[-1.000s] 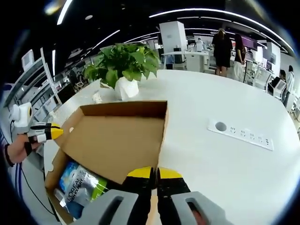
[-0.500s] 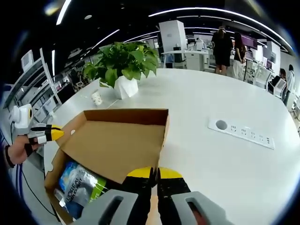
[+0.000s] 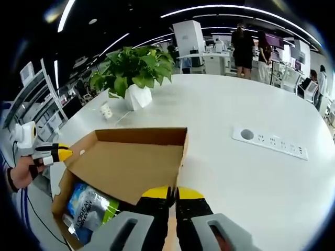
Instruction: Operate the shoe box by opening the lid, removing the specified soft item, and placing it in the target area until the item is outside and the box remains undamaged.
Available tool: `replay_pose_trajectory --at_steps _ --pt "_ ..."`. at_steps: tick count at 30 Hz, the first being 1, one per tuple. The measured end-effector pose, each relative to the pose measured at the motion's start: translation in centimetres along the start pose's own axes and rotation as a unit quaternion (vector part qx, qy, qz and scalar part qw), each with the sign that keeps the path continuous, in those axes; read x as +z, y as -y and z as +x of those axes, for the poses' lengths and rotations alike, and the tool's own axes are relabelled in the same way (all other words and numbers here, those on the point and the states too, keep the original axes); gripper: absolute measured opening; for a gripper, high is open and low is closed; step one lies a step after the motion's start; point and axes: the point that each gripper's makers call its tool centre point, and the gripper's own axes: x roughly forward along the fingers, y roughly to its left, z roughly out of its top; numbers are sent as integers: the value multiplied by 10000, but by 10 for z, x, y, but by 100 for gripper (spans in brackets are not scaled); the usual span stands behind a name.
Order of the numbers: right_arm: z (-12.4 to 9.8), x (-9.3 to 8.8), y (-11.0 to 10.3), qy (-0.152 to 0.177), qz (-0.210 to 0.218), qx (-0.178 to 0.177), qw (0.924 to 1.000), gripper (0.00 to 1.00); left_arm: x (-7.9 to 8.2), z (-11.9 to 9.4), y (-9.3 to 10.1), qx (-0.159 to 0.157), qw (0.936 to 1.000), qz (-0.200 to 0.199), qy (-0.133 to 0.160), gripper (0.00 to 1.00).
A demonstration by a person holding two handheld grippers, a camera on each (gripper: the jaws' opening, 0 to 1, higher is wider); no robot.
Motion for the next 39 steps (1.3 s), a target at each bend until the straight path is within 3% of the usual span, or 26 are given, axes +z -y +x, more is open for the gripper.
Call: replay_pose_trajectory --at_steps 21,39 --pt "-6 -16 -4 -207 163 -84 9996 0 -5 3 2 -155 9997 -138 -89 10" --pt "-20 -16 -8 -156 256 -53 9995 3 -13 -3 4 -327 9986 -390 -137 14"
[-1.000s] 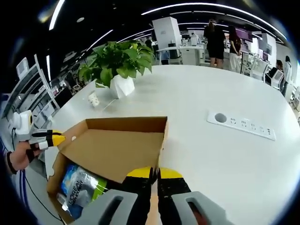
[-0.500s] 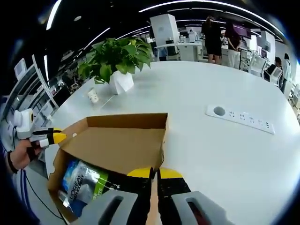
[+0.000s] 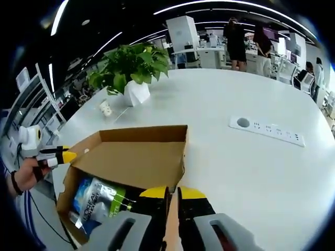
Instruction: Operate the shoe box by opening the lid, removing the specified soft item, and placing it in the target area until the item is outside and the box remains undamaged.
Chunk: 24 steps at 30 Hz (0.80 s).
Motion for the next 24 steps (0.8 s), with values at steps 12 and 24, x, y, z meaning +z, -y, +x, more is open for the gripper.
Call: replay_pose_trajectory --at_steps 12,24 --pt "-20 -11 -2 28 -17 114 9999 14 -5 -17 -2 69 9999 -89 79 15" --pt "-45 -23 3 107 22 209 9997 20 -5 -38 11 -66 9996 -118 247 17"
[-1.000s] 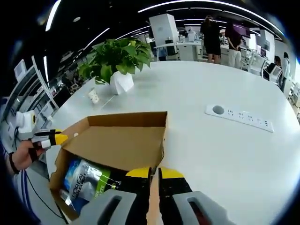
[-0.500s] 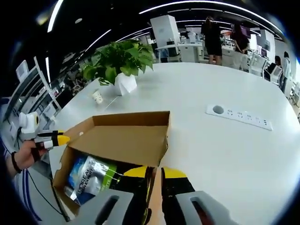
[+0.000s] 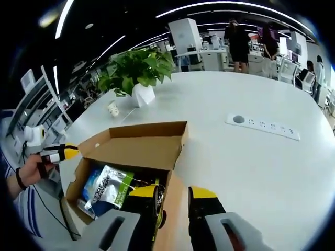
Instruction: Operate the shoe box by opening the lid, removing the specified soft item, and placing it in the target area until the item is outside and the box remains undamaged.
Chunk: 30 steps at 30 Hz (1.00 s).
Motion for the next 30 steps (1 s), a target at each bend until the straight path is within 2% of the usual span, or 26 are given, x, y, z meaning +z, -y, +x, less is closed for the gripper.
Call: replay_pose_trajectory --at_steps 4,8,18,30 --pt "-10 -1 0 78 46 58 9999 22 2 -8 4 -64 9999 95 14 18" --pt "-23 1 1 157 -134 121 9997 24 6 -14 5 -125 9998 101 89 18" --pt "-54 5 11 486 -42 150 9987 27 10 -22 17 -331 9992 106 187 20" --pt "-72 -19 7 515 -16 261 9983 32 10 -25 60 -771 9966 207 226 20"
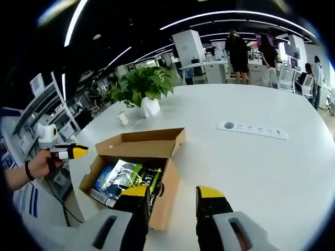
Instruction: Operate the shoe box by opening the lid, removing the specified soft item, and placing it in the target area until the item is outside and the box remains undamaged.
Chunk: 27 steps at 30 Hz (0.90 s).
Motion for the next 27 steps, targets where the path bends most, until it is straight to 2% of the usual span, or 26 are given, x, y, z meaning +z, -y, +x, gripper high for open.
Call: replay_pose_trajectory --at_steps 3,10,19,27 --pt "-4 -6 -2 21 65 26 10000 33 -3 2 5 -65 10000 14 -34 20" --pt "-12 -20 -4 43 185 54 9998 33 -11 5 32 -248 9996 -9 -120 19" --pt "-17 -30 -3 37 271 51 9996 33 -20 13 56 -469 9986 -6 -250 19" --pt "-20 -36 0 19 317 39 9995 33 -26 22 67 -597 9975 -82 -359 19"
